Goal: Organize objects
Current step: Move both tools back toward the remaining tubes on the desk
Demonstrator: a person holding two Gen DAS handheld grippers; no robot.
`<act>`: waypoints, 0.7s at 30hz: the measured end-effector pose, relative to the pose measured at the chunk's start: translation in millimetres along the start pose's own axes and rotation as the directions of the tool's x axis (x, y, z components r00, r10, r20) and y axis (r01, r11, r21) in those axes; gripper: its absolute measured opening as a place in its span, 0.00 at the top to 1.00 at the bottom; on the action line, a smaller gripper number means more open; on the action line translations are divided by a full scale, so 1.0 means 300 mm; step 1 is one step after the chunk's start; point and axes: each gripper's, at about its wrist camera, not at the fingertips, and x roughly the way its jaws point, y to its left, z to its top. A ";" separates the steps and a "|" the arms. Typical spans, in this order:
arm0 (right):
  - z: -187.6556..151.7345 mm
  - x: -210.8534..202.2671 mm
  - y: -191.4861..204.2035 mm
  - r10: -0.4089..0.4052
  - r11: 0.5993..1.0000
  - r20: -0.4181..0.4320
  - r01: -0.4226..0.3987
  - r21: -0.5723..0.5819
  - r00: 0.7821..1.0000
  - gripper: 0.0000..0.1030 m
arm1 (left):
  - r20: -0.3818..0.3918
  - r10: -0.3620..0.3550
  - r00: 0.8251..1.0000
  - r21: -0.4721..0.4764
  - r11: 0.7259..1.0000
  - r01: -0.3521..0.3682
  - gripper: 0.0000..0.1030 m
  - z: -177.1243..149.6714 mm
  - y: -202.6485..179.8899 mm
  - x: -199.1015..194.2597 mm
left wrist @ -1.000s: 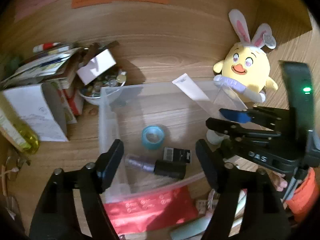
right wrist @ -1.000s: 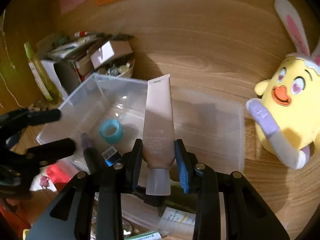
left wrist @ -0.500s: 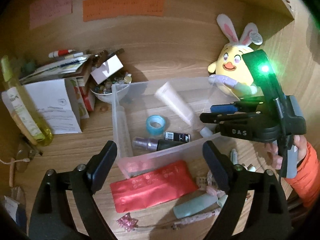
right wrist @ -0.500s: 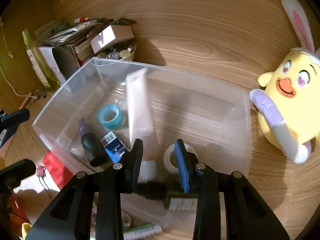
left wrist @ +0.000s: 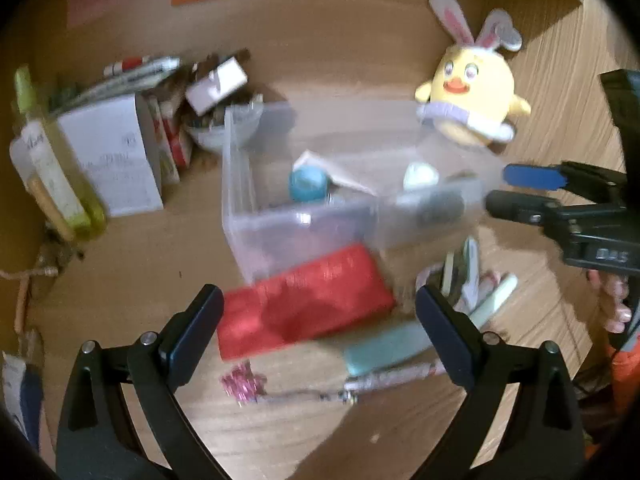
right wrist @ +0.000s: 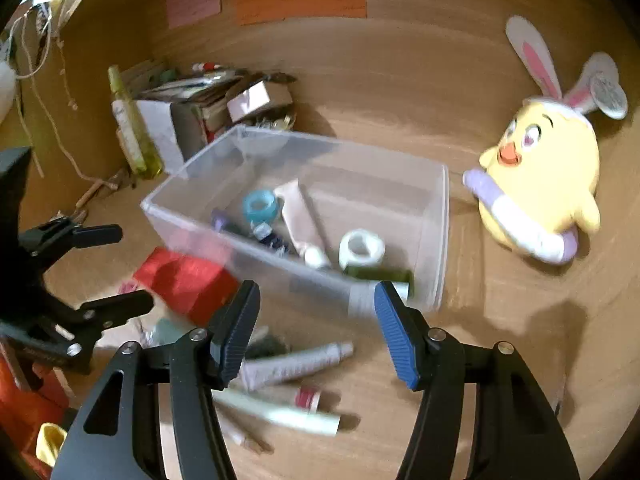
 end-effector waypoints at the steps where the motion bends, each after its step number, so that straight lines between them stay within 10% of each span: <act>1: -0.018 -0.004 0.004 0.003 1.000 -0.005 -0.003 -0.001 1.000 0.46 | -0.013 -0.003 1.000 -0.007 1.000 0.003 0.05 -0.023 -0.001 0.007; 21: -0.221 0.054 0.082 0.014 0.993 -0.103 -0.026 -0.111 0.995 0.45 | -0.059 -0.072 0.996 0.066 0.995 0.076 0.05 -0.169 -0.168 0.025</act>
